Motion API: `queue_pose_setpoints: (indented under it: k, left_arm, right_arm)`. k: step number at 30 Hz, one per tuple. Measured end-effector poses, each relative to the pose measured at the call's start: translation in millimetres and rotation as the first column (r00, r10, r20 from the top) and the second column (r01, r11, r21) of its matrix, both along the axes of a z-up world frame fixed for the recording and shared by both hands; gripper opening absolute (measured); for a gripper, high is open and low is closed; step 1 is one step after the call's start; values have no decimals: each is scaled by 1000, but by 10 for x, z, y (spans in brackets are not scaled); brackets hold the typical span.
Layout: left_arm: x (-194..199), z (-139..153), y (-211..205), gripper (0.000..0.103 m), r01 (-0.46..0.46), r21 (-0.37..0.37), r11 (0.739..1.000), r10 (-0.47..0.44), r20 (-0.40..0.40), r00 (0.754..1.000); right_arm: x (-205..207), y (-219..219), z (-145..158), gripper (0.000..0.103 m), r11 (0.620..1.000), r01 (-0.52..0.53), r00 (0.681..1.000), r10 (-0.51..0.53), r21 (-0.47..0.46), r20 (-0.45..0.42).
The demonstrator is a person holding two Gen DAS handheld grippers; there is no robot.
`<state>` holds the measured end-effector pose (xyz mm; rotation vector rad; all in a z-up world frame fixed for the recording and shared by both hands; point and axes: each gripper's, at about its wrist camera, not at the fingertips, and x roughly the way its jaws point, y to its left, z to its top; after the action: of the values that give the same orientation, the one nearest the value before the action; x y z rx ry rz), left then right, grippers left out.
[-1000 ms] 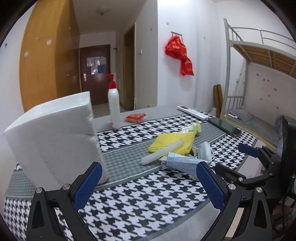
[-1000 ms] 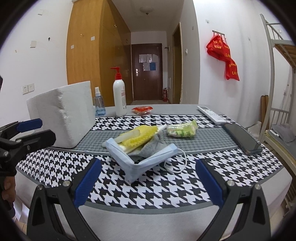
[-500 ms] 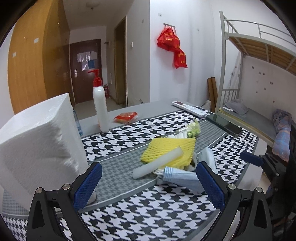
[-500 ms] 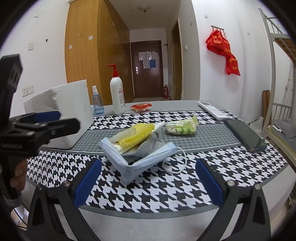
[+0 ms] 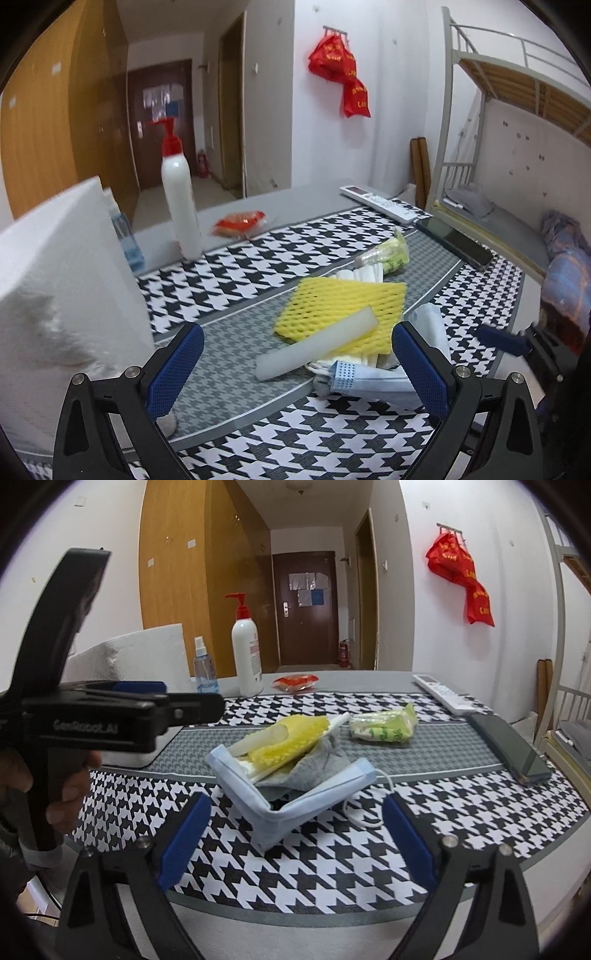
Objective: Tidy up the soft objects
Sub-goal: 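Move both grippers toward the pile of soft items on the table, then close the right gripper on the blue face mask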
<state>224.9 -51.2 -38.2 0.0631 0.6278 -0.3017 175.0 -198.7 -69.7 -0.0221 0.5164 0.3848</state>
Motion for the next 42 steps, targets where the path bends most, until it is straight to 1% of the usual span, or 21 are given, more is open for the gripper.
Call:
queue_pose_setpoints:
  k: [2,4,9,11,13,16,18,22,24,26,31,33,36,40,42]
  left_arm:
    - [47,-21,-3,102,7,-7,1000,-7,-1,1000]
    - [83,-51,-23,102,44,-22,999,-44,-3,999]
    - [154,-216,-25,102,107,-68,992,-113,-92,989]
    - [177,-248,-23,102,109,-74,991,-117,-105,988]
    - [213,-281,0,102,102,-82,991,-111,-114,987]
    - [255,-333,52,102,95,-101,990,-109,-141,984]
    - [258,-358,63,102,96,-104,990,-111,-145,983]
    - [252,-391,26,102,104,-77,992,-114,-139,984]
    - [245,-383,31,102,108,-90,990,-119,-132,984]
    - [246,-373,33,102,110,-96,989,-122,-128,984]
    - [226,-315,-31,102,130,-72,989,-138,-120,983]
    - [242,-310,-38,102,128,-59,990,-135,-123,983]
    - [295,-347,-60,102,143,-53,988,-150,-158,976]
    - [331,-407,-155,101,188,4,982,-185,-170,968]
    - [365,-424,-179,100,182,31,983,-174,-165,971]
  right_arm:
    - [34,14,-25,90,1000,-7,1000,7,5,-18]
    - [56,23,-40,87,1000,-12,999,12,7,-33]
    - [98,56,-61,79,1000,-29,998,29,2,-61]
    - [119,59,-76,73,999,-37,997,37,4,-75]
    - [150,67,-102,64,999,-42,995,42,6,-92]
    - [173,76,-136,59,999,-53,992,53,5,-115]
    - [180,79,-137,57,998,-56,992,56,2,-116]
    - [197,60,-158,40,998,-63,989,63,10,-130]
    - [192,47,-172,35,998,-65,989,65,11,-135]
    - [175,17,-174,33,998,-62,989,63,10,-134]
    - [140,-94,-154,15,999,-43,991,43,4,-127]
    - [146,-166,-148,14,1000,-26,991,27,5,-128]
    - [145,-255,-139,14,1000,-10,992,10,4,-124]
    - [158,-337,-136,14,1000,12,993,-10,10,-120]
    - [167,-357,-141,14,1000,15,992,-13,15,-126]
